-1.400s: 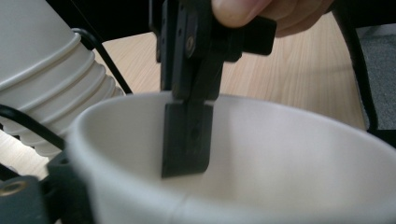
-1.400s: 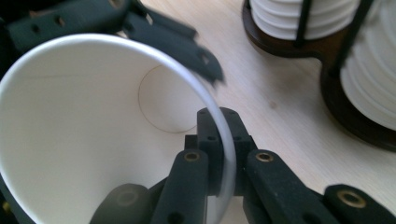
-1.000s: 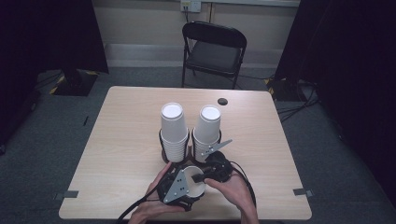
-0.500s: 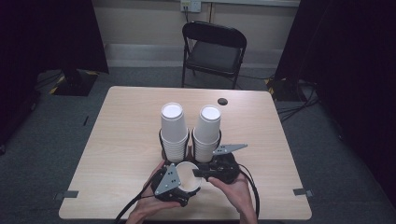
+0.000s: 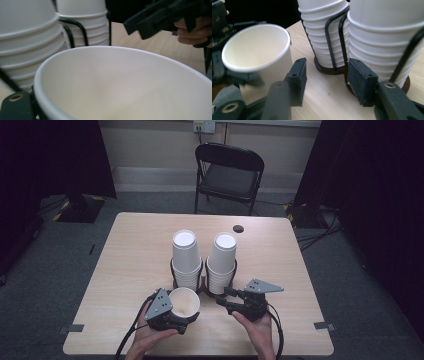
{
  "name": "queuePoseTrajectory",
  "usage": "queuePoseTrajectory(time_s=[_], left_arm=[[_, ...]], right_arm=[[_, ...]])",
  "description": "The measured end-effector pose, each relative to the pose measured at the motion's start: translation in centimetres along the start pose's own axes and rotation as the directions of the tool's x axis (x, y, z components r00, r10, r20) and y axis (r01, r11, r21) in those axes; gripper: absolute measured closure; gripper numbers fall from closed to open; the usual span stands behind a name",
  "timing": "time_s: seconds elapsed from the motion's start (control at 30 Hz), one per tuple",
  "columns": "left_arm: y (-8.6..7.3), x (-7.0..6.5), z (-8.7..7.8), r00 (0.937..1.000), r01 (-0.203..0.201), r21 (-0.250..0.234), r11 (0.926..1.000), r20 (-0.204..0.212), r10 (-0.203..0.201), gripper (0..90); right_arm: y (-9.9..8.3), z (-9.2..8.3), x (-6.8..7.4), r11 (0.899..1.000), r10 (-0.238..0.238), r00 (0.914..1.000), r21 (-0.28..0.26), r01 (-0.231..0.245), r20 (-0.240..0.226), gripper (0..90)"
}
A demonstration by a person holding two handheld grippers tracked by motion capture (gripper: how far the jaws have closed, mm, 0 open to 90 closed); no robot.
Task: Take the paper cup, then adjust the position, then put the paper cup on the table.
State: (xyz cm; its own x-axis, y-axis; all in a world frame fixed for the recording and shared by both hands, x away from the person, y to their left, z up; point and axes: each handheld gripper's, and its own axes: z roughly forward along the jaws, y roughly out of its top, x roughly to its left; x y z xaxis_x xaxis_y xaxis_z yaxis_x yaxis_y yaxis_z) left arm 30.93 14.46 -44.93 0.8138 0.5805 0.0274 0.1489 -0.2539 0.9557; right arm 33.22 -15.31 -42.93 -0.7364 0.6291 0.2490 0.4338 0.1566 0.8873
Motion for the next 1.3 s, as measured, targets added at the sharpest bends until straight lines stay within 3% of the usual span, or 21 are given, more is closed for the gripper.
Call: queuePoseTrajectory(time_s=[0.17, 0.37, 0.63, 0.73, 0.93, 1.0, 1.07, 1.1, 1.23, 1.3], left_arm=[[-0.1, 1.5, -0.8, 0.9966, 0.031, 0.003, 0.9995, -0.076, -0.030, 9.6], [0.3, 3.5, -2.0, 0.9908, 0.051, -0.026, 0.9983, -0.124, -0.054, 9.6], [0.4, 6.3, -2.7, 0.9773, 0.105, -0.065, 0.9923, -0.178, -0.115, 9.5], [0.3, 7.0, -3.0, 0.9729, 0.120, -0.069, 0.9904, -0.191, -0.131, 9.5], [0.1, 8.4, -3.2, 0.9594, 0.135, -0.075, 0.9880, -0.239, -0.150, 9.4], [0.1, 9.0, -3.2, 0.9515, 0.157, -0.086, 0.9839, -0.254, -0.174, 9.4], [0.2, 9.4, -3.2, 0.9400, 0.171, -0.090, 0.9812, -0.284, -0.190, 9.3], [0.3, 9.5, -3.2, 0.9351, 0.174, -0.094, 0.9803, -0.297, -0.194, 9.3], [0.4, 10.2, -3.2, 0.9310, 0.169, -0.108, 0.9796, -0.308, -0.195, 9.4], [0.4, 10.8, -3.0, 0.9242, 0.183, -0.117, 0.9761, -0.318, -0.212, 9.4]], right_arm=[[-1.2, -0.6, -0.5, 0.998, -0.013, 0.9979, -0.057, 0.016, 0.064, 45.0], [-2.1, -1.7, -1.2, 0.991, -0.011, 0.9879, -0.130, 0.031, 0.155, 41.6], [-3.2, -2.3, -2.5, 0.980, 0.042, 0.9744, -0.200, 0.003, 0.221, 34.3], [-3.8, -2.3, -3.0, 0.981, 0.065, 0.9680, -0.195, -0.017, 0.242, 31.2], [-5.0, -2.2, -3.7, 0.976, 0.082, 0.9618, -0.216, -0.025, 0.261, 24.5], [-5.4, -2.1, -3.7, 0.976, 0.074, 0.9594, -0.218, -0.013, 0.272, 21.3], [-5.7, -2.0, -3.9, 0.974, 0.091, 0.9636, -0.223, -0.034, 0.251, 20.0], [-5.8, -2.0, -3.9, 0.973, 0.092, 0.9604, -0.230, -0.030, 0.263, 20.0], [-6.1, -1.8, -3.7, 0.973, 0.070, 0.9506, -0.232, 0.003, 0.303, 19.9], [-6.3, -1.6, -3.6, 0.975, 0.066, 0.9460, -0.220, 0.006, 0.317, 19.9]])
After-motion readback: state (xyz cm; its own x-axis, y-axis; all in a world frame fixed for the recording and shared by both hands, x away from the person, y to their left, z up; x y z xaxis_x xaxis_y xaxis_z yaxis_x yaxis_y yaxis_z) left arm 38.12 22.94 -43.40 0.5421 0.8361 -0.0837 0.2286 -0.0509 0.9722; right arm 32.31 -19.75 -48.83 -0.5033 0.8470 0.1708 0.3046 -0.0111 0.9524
